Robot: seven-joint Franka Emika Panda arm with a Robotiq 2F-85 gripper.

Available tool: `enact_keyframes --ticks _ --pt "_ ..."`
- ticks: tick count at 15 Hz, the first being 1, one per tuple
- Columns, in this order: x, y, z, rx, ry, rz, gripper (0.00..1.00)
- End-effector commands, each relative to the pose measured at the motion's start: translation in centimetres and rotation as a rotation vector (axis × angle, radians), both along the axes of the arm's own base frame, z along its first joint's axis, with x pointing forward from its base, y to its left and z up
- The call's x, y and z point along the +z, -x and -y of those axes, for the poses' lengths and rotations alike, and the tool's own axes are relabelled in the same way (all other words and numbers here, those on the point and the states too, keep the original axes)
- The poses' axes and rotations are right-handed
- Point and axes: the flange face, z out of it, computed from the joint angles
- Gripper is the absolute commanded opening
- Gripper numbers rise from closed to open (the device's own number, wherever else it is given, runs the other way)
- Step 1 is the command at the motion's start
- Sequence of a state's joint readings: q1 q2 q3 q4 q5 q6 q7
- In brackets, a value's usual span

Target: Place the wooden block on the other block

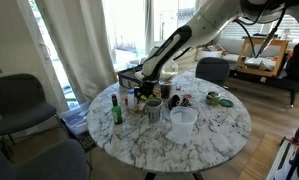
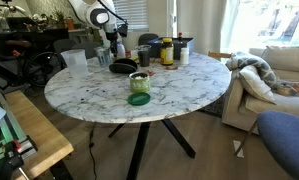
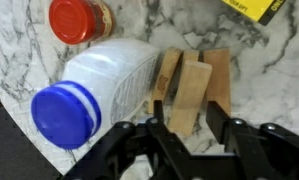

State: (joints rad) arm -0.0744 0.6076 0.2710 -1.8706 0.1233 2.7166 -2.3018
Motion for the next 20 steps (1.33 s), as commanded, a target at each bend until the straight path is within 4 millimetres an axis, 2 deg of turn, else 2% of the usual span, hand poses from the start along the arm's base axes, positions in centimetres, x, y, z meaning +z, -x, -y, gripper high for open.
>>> enact_keyframes --ticks 1,3,4,10,15,20 --pt "0.4 0.3 0.2 0.012 -0.006 0.001 0.82" --pt "1.5 0.3 0.0 0.011 -0.013 0.017 0.98" --pt "2.3 0.4 -0.1 0.009 -0.015 0.021 1.0" --pt "8.1 1.4 -0.9 0.014 -0.116 -0.04 1.0" --pt "13.8 2.0 -0.4 0.021 -0.206 -0.007 1.0" --pt "18.2 5.2 -0.5 0.255 -0.389 -0.064 1.0"
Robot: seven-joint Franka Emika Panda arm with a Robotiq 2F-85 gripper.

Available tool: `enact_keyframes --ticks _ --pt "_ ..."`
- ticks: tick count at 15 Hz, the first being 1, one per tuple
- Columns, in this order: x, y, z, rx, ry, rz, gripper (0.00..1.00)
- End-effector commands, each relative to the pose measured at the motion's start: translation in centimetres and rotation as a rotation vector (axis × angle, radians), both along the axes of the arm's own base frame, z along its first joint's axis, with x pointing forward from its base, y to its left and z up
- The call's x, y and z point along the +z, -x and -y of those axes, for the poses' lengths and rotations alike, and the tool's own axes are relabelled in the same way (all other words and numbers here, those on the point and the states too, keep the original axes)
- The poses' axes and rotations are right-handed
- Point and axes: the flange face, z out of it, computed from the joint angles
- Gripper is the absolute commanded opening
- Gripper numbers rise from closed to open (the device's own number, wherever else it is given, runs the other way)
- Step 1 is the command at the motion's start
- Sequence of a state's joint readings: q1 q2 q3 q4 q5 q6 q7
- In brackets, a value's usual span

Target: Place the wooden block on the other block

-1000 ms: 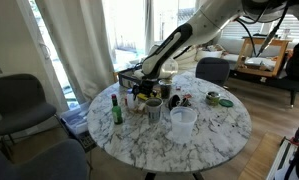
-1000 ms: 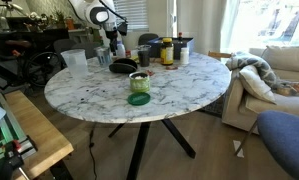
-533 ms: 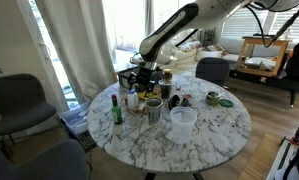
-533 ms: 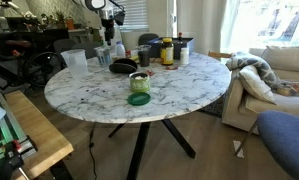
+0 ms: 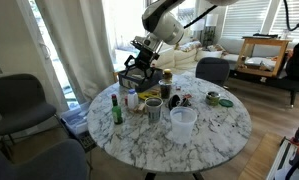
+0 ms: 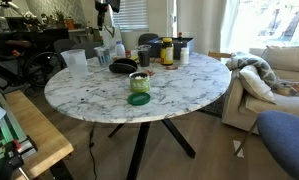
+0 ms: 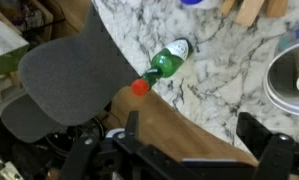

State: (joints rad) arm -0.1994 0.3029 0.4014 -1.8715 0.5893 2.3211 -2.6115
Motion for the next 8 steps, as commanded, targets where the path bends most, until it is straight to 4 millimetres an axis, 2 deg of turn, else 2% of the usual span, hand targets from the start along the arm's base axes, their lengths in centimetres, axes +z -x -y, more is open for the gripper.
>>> enact_keyframes --ticks 1,2,3,4,6,7,8 --pt "2.6 3.6 0.8 0.183 -0.099 -0.012 1.0" --pt "4.8 3.2 -0.9 0.225 -0.088 -0.043 1.0" --pt "6.2 3.4 -1.7 0.256 -0.095 -0.07 1.0" --pt "5.7 4.6 -0.9 0.302 -0.125 -0.081 1.0" --pt "7.6 4.9 -2.7 0.378 -0.127 -0.131 1.0" --pt "7.1 4.5 -2.6 0.289 -0.125 -0.115 1.0" --pt "7.7 4.8 -3.0 0.317 -0.128 -0.126 1.0"
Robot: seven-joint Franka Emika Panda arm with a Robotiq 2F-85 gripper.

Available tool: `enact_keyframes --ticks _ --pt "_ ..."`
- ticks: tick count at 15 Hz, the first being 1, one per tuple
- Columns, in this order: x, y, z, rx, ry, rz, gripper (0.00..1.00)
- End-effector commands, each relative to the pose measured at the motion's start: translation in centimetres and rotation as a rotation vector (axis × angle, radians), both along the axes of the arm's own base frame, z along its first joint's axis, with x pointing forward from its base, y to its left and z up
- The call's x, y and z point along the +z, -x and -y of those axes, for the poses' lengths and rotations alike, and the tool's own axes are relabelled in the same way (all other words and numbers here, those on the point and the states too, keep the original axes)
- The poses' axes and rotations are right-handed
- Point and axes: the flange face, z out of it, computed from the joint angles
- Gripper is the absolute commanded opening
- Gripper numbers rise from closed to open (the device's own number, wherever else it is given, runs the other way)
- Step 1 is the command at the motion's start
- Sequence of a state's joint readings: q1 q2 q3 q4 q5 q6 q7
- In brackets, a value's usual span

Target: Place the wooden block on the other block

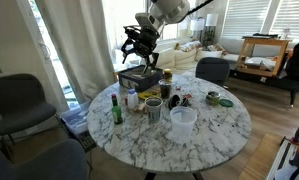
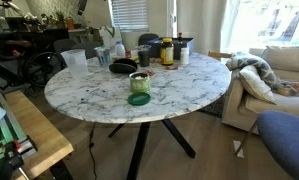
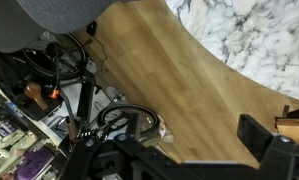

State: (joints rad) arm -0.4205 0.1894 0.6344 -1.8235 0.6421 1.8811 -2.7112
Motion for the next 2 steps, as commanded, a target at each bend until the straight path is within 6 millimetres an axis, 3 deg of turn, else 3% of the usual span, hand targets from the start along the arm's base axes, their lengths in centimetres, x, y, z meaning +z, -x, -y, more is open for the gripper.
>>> enact_keyframes --ticks 1,2 --pt "0.58 0.11 -0.2 0.012 -0.003 0.003 1.0" --pt "0.68 0.16 -0.25 0.016 -0.004 0.002 1.0"
